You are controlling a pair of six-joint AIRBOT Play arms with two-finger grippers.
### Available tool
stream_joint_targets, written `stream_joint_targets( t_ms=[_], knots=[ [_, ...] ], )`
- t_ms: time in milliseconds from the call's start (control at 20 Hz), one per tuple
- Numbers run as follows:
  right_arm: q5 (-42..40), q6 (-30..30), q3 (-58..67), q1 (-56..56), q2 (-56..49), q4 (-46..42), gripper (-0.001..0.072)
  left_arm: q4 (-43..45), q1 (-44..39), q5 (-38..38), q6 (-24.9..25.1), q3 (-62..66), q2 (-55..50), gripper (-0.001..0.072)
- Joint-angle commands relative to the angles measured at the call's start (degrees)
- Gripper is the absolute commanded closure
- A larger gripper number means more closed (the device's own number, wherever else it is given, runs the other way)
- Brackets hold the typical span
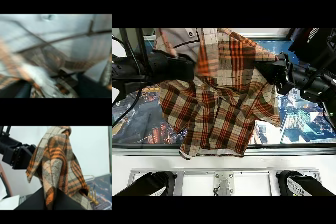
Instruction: Fold the clothes and pants, and hang the long-sleeved shirts on hangers.
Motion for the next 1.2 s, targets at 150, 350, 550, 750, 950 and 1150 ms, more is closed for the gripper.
stream_joint_targets(
  t_ms=[150, 350, 550, 750, 950, 1150],
  knots=[
    [0.66, -0.85, -0.2, 0.02, -1.9, 3.45, 0.0683, -0.02, 0.76, -4.24, 0.61, 0.2, 5.62, 0.0132],
    [0.63, -0.85, -0.2, 0.02, -1.99, 3.93, 0.0683, -0.02, 5.81, -4.22, -1.46, 0.2, 11.3, 0.0131],
    [0.59, -0.87, -0.2, -0.04, -1.99, 5.38, 0.0683, -0.07, 11.8, -4.48, -1.77, 0.17, 14.45, 0.0132],
    [0.59, -0.85, -0.2, -0.04, -1.99, 5.31, 0.0683, -0.15, 15.15, -5.75, -1.88, 0.15, 12.55, 0.0132],
    [0.63, -1.05, -0.2, -0.28, -1.99, 5.38, 0.0683, -0.15, 14.01, -4.59, -1.86, 0.2, 6.36, 0.0131],
    [0.04, -3.69, -0.2, -6.56, -1.36, 10.58, 0.0683, 0.02, 10.93, -2.73, -1.64, 0.2, 3.8, 0.0131]
  ],
)
